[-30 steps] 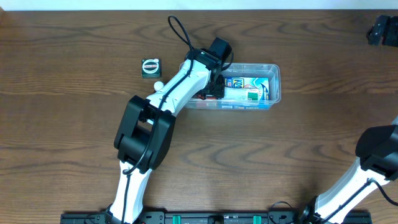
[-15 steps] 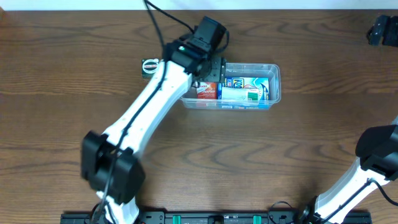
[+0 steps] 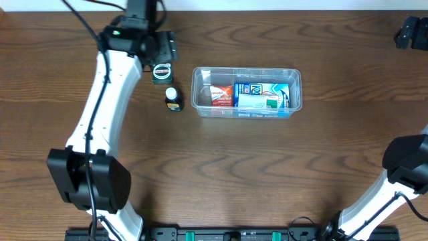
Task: Pack container
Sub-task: 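Raise left gripper and move it to the green Zam-Buk tin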
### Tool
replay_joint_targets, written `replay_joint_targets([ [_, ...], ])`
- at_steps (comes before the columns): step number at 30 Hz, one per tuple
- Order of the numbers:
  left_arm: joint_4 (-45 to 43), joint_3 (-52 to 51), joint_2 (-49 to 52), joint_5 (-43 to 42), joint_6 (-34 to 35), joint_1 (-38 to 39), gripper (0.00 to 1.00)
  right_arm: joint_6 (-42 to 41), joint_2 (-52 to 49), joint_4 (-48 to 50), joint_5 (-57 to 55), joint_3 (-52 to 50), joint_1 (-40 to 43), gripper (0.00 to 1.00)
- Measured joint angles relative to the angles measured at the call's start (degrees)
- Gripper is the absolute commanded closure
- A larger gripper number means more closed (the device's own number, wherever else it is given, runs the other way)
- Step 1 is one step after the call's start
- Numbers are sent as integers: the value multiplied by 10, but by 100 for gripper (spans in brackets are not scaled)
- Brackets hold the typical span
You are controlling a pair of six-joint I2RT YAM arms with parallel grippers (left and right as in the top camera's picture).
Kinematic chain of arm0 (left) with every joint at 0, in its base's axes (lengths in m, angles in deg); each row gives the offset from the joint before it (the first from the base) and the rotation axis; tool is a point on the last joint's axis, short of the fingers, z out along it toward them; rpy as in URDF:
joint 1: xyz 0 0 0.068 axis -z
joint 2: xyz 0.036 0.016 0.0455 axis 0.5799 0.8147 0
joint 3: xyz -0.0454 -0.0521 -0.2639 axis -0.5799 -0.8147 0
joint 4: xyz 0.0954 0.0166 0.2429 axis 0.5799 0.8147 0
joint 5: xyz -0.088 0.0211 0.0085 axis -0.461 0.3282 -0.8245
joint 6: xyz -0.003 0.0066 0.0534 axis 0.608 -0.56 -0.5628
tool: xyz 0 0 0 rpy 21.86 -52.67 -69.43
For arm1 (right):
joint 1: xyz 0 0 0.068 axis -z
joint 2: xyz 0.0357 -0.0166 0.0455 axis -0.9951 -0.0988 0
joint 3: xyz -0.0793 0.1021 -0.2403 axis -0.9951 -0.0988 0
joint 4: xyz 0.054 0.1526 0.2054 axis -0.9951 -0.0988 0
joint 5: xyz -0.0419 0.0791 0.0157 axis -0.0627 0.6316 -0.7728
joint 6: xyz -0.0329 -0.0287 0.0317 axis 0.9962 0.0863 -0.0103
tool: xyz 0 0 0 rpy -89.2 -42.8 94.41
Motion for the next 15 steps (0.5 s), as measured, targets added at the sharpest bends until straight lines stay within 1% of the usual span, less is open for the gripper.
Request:
replay_joint_targets([
  [4,-5,0,19,0,-3,-21,16,0,0,0,0,0,0,1],
  [15,-25,0,120,-5,-10,-24,17,0,0,0,0,0,0,1],
])
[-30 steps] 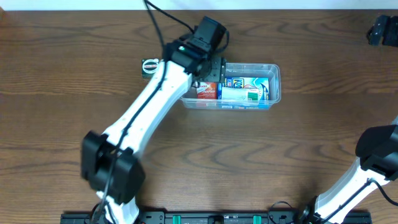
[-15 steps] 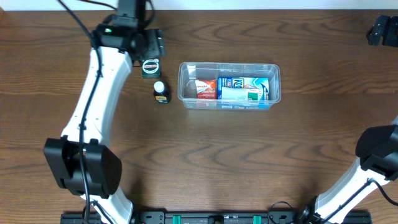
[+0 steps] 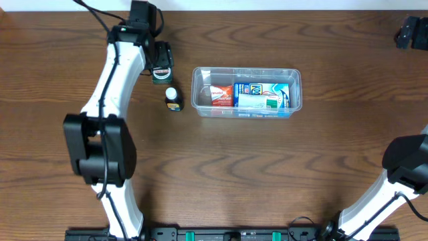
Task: Pack container
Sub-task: 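Raise left gripper and move it to the green Zam-Buk tin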
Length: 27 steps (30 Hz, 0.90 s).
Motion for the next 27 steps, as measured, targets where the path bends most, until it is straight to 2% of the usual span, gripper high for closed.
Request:
replay_joint_targets([
  [10,-49,0,39,-6,0,0,16,0,0,0,0,0,0,1],
  [27,-78,0,120,-8,0,0,16,0,0,0,0,0,0,1],
])
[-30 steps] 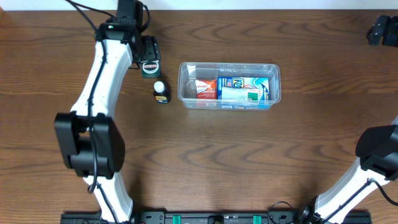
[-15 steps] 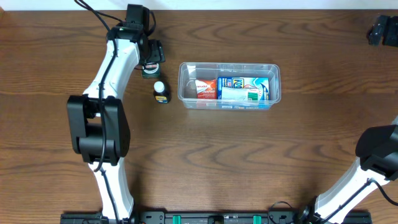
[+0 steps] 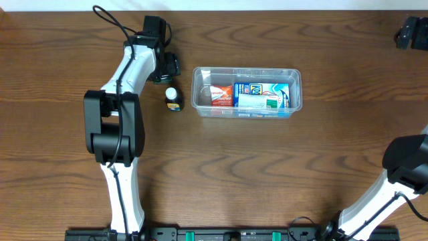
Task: Pack container
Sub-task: 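Raise left gripper and move it to the green Zam-Buk tin, then grasp the green Zam-Buk tin with the left gripper and lift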
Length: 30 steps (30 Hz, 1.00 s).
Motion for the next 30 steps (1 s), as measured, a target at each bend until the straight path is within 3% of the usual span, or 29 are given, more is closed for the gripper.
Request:
replay_joint_targets([
  [5,-3,0,15,-1,0,0,18,0,0,0,0,0,0,1],
  [17,-1,0,19,-1,0,0,43,0,0,0,0,0,0,1],
  [30,74,7,-10,-1,0,0,43,0,0,0,0,0,0,1],
])
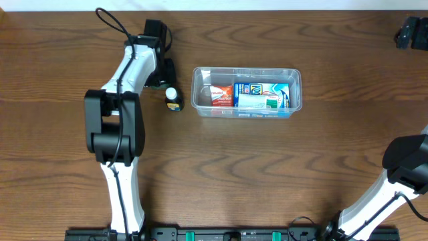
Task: Pack container
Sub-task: 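Grasp the green Zam-Buk tin with the left gripper and lift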
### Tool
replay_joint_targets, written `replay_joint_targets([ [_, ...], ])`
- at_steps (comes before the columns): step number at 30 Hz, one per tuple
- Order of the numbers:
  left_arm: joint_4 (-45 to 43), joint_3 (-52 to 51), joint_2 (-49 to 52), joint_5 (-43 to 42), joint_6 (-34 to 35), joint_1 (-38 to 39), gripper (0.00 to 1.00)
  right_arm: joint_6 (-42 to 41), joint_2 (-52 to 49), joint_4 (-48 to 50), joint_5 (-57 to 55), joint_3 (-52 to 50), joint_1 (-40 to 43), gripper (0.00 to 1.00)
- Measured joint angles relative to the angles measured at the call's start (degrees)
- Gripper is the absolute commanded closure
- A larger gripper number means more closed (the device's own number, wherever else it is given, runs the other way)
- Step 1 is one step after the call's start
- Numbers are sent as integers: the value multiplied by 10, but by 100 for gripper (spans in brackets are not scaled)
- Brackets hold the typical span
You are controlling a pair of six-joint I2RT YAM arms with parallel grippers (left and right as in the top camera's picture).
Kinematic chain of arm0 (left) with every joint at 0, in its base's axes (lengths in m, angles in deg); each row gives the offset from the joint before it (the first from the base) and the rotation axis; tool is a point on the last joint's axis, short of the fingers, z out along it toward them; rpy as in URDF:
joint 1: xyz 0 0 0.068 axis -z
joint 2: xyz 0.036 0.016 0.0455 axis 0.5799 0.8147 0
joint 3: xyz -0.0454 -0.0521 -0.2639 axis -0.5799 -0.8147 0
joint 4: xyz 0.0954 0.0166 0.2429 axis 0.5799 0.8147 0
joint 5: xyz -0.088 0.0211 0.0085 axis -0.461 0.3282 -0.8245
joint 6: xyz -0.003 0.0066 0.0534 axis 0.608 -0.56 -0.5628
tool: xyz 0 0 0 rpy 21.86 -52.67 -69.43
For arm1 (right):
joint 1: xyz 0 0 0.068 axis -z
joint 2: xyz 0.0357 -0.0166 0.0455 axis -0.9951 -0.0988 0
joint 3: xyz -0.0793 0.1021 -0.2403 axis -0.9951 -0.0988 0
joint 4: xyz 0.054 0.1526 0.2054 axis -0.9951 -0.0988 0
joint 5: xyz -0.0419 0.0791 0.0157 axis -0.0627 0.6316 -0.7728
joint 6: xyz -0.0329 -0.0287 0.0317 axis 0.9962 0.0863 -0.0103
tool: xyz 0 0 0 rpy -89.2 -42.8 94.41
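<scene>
A clear plastic container (200, 94) stands at the table's middle back, holding an orange-and-white box (221, 96) and a blue-and-white box (262, 95). Just left of the container stands a small dark bottle with a white cap (173, 98). My left gripper (163, 73) is down on the table just above the bottle, covering the small dark green item there; only a greenish edge (155, 84) shows. Its jaws are hidden from above. My right gripper (410, 32) sits at the far right back corner, too dark to read.
The right arm's base (405, 167) is at the right edge. The left arm (117, 100) stretches from the front left up to the back. A white strip runs along the table's back edge.
My left gripper has dropped slightly toward the bottle and now hides the dark green item more fully. Bottle, container and right arm are unchanged.
My left gripper was behind the dark green item with the round face, which lay in full view. It then came over that item, partly covering it, and now it sits on top of it. The container's contents and the bottle stayed put.
</scene>
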Motion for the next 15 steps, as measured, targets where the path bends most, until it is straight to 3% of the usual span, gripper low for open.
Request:
replay_joint_targets([
  [15,162,22,-242,-48,23,43,43,0,0,0,0,0,0,1],
])
